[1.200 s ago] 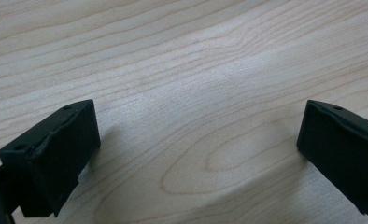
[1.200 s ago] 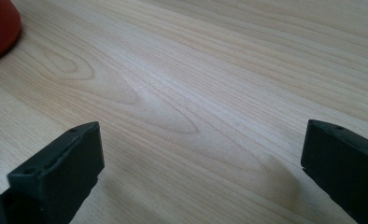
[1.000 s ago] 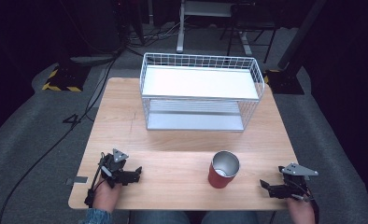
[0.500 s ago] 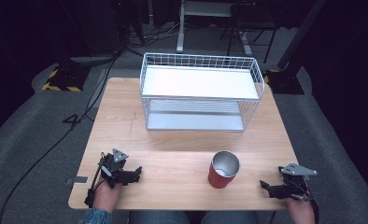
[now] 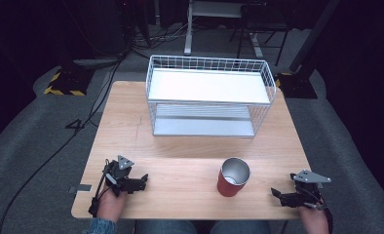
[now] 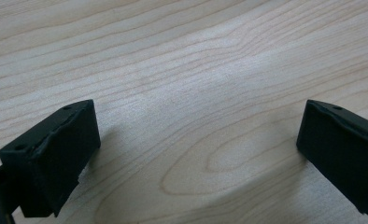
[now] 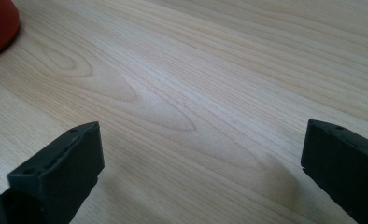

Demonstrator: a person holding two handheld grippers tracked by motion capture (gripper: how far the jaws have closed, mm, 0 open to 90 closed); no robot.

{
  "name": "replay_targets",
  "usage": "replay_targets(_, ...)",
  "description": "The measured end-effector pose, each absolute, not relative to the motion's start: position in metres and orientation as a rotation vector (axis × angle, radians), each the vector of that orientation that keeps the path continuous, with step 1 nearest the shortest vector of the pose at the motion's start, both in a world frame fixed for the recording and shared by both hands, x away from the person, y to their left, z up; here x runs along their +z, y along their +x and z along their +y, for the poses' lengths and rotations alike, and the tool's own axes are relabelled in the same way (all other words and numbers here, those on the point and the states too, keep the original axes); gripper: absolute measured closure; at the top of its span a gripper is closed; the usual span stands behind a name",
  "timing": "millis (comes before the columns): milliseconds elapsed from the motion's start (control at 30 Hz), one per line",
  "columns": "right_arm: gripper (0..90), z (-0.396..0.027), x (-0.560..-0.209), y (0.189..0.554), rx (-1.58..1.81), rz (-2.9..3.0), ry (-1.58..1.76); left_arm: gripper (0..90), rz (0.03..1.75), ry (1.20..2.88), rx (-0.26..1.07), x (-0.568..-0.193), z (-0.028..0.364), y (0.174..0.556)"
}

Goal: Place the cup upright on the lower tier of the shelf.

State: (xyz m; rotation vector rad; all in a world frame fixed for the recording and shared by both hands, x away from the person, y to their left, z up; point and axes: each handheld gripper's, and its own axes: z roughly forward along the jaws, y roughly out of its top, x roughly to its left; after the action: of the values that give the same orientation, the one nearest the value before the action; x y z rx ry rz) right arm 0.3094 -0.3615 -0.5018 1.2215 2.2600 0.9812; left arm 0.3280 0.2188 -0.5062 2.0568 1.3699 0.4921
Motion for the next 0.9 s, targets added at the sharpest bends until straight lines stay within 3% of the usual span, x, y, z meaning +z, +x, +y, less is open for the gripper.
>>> replay_targets(900, 0.0, -0.314, -0.464, 0.278, 1.203, 2.225, 0.956, 0.1, 1.37, 2.057, 0.493, -0.506, 0.219, 0.328)
